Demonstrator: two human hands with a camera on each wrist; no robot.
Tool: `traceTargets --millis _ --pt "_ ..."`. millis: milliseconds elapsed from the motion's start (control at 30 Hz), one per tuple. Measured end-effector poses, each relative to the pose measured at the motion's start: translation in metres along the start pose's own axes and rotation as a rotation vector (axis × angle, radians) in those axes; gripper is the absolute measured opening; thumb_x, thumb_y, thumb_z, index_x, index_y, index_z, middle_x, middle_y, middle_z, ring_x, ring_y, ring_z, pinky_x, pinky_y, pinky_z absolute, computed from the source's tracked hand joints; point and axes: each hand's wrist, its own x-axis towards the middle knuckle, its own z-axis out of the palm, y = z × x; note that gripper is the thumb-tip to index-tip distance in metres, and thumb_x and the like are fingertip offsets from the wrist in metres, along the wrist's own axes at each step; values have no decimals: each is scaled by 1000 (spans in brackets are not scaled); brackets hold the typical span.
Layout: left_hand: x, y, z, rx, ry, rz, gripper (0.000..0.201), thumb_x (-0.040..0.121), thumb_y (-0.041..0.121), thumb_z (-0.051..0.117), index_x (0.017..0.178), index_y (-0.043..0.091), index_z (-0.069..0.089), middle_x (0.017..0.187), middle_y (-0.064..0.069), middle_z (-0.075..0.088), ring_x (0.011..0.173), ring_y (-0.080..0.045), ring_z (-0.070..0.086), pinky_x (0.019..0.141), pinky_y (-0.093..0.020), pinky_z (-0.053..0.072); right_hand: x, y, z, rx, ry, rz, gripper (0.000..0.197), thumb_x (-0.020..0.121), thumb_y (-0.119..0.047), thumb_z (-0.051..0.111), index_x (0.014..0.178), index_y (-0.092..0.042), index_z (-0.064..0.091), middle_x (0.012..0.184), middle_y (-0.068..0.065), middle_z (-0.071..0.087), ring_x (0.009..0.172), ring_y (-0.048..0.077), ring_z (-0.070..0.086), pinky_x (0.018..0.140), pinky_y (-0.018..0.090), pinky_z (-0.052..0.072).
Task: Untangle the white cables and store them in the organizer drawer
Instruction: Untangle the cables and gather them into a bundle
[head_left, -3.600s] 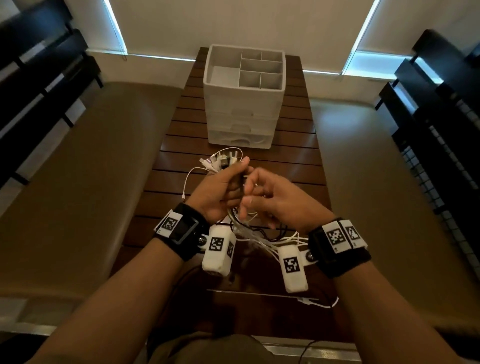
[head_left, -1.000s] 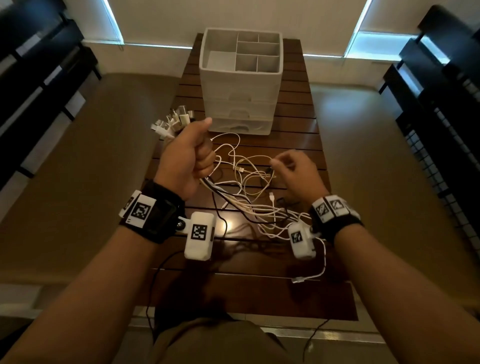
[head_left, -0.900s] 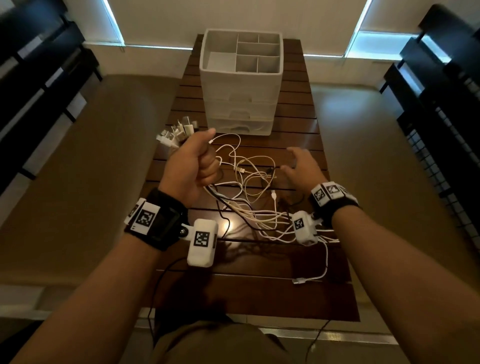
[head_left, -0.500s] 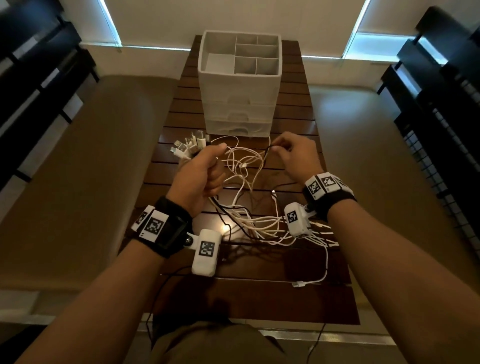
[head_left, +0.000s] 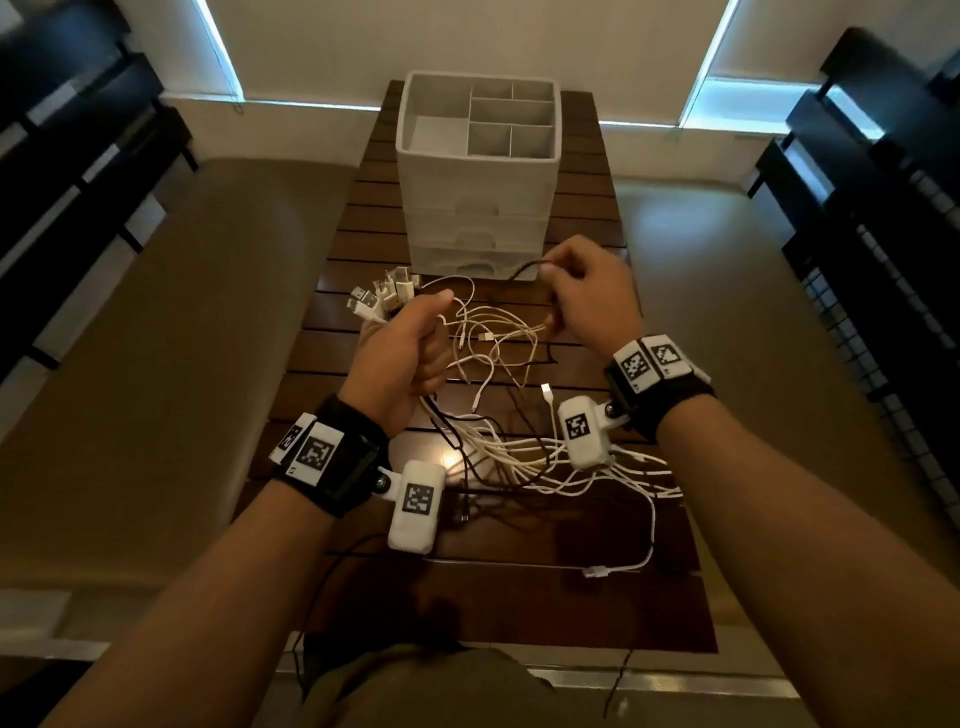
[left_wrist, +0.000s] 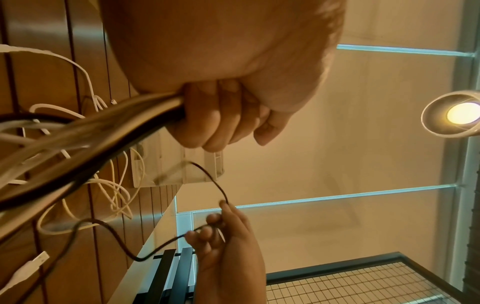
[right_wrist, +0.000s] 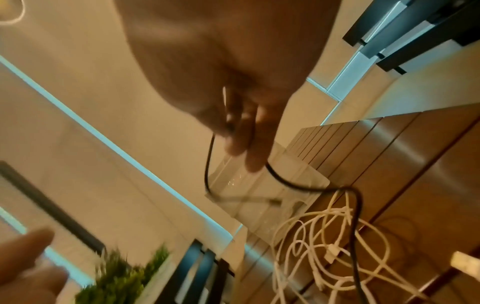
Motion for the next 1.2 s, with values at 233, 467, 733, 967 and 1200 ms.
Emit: traceTargets --millis 233,467,733,967,1200 --pt "1 5 -6 -64 -14 13 51 107 28 52 59 28 33 51 7 21 43 -9 14 42 -25 8 -16 22 -24 -285 410 118 31 102 -11 48 111 -21 76 95 -1 72 79 16 64 64 3 42" --pt "4 6 -12 -108 -27 41 54 107 28 52 59 26 27 48 8 21 39 -8 15 36 -20 14 -48 64 -32 -742 139 544 28 99 -19 56 121 -7 68 137 21 52 103 45 65 86 44 53" --pt "11 11 -6 -168 -23 85 59 107 30 51 51 27 33 46 9 20 38 -8 15 34 -20 16 -69 -11 27 -121 -332 -68 52 97 -54 64 139 -25 59 129 -5 66 113 10 65 96 35 56" --pt "10 30 -19 -288 -77 111 59 106 34 51 52 26 29 45 9 18 37 -8 12 32 -20 17 -80 -17 80 -204 -598 -256 15 100 -31 68 91 -20 62 78 -3 65 69 13 60 65 34 46" --pt "3 39 -34 -192 -22 125 58 105 34 52 61 27 16 45 9 16 37 -8 11 32 -20 14 -74 29 49 -553 -478 -199 28 99 -55 61 105 -29 72 84 -7 69 80 17 66 71 35 54"
